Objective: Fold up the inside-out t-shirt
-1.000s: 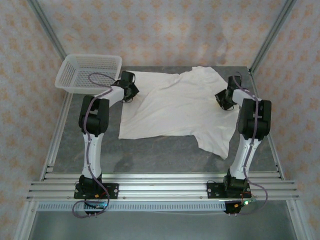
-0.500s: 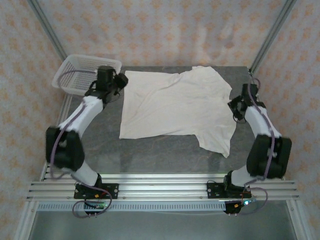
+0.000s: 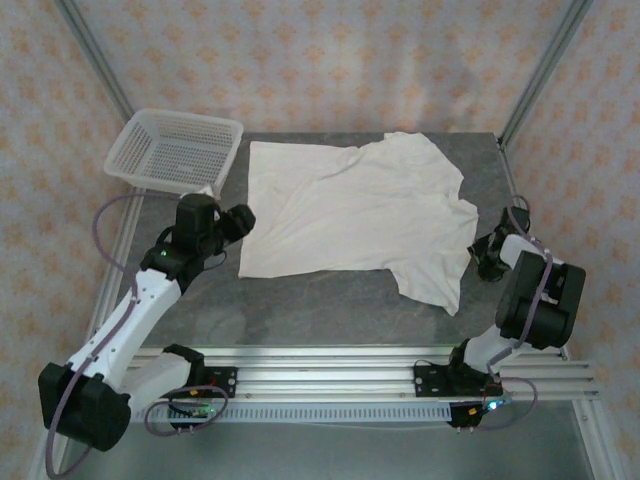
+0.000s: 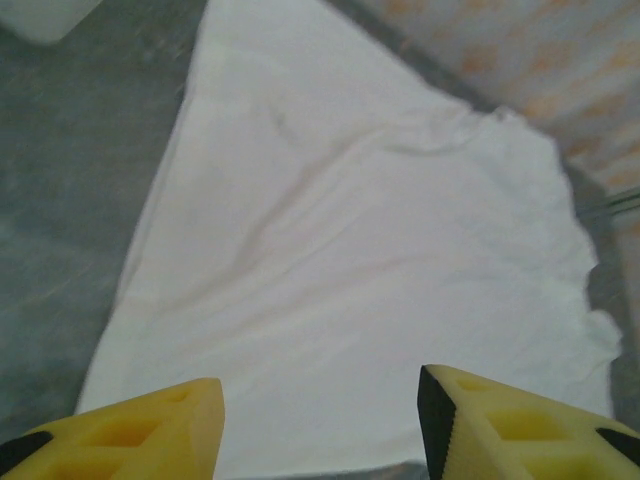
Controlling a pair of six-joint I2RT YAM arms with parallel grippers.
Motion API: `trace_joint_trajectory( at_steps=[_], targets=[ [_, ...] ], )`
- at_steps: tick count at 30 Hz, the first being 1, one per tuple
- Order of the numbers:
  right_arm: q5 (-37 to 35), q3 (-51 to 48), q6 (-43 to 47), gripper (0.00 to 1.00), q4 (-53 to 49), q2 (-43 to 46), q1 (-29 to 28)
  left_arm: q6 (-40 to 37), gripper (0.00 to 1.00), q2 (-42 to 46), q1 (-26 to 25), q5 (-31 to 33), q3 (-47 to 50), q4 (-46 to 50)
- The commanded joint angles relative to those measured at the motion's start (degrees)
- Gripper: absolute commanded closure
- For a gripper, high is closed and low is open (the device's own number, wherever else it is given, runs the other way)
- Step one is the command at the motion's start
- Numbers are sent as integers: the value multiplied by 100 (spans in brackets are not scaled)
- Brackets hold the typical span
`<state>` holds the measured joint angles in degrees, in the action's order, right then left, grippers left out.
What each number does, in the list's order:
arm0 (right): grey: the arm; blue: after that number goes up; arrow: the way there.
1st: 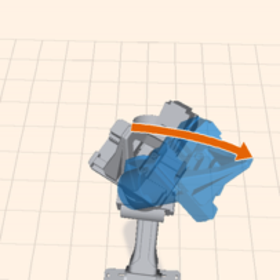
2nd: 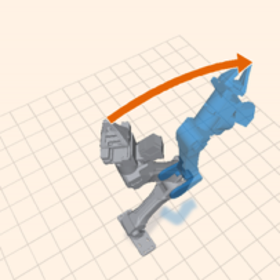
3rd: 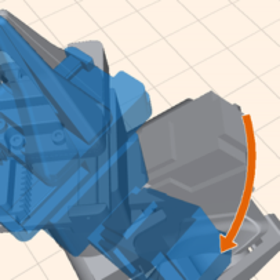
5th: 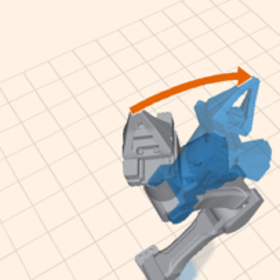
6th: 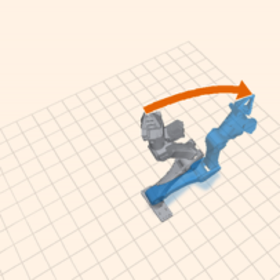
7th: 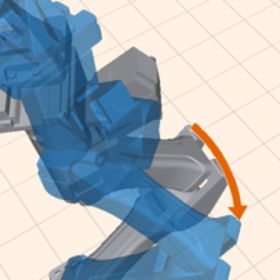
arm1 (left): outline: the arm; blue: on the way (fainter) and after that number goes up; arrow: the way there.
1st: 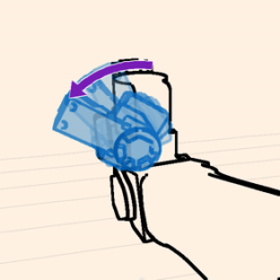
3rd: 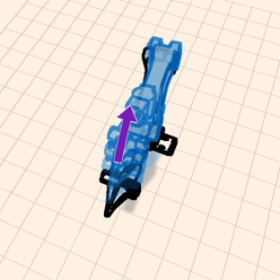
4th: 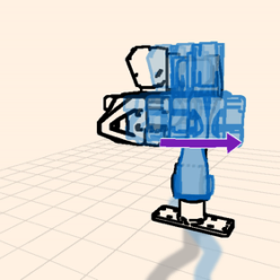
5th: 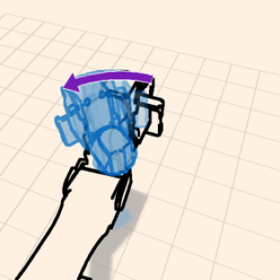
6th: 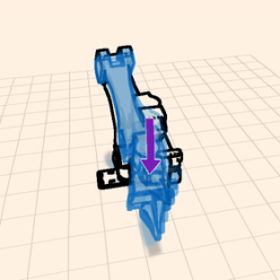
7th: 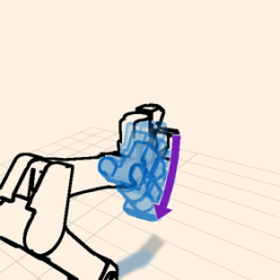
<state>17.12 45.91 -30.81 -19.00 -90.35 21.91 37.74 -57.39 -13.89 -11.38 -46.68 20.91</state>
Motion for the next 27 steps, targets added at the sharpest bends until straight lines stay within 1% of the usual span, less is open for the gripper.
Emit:
trace_joint_trajectory(
  at_steps=[1, 6, 8, 12, 15, 17, 22, 27],
  targets=[
    [604, -1, 18, 57, 766, -300, -108, -171, 44, 315, -29, 180, 376, 534],
    [615, 150, -14, 58, 421, -206, -148, 61, 42, 586, -27, 145, 822, 479],
    [490, 65, -108, 58, 319, 83, -144, 102, 42, 597, -35, 152, 847, 438],
    [78, -295, -260, 58, 239, 930, -143, 111, 42, 571, -30, 137, 770, 390],
    [58, -412, -191, 57, 313, 1181, -146, 38, 40, 554, -37, 40, 730, 347],
    [51, -354, -70, 57, 301, 1019, -147, -42, 38, 535, -43, -114, 734, 265],
    [306, -47, 135, 56, 334, 374, -157, -287, 24, 540, -62, -586, 692, 107],
    [440, 94, 197, 57, 378, 21, -261, -380, 18, 518, -101, -717, 677, 82]
  ],
)
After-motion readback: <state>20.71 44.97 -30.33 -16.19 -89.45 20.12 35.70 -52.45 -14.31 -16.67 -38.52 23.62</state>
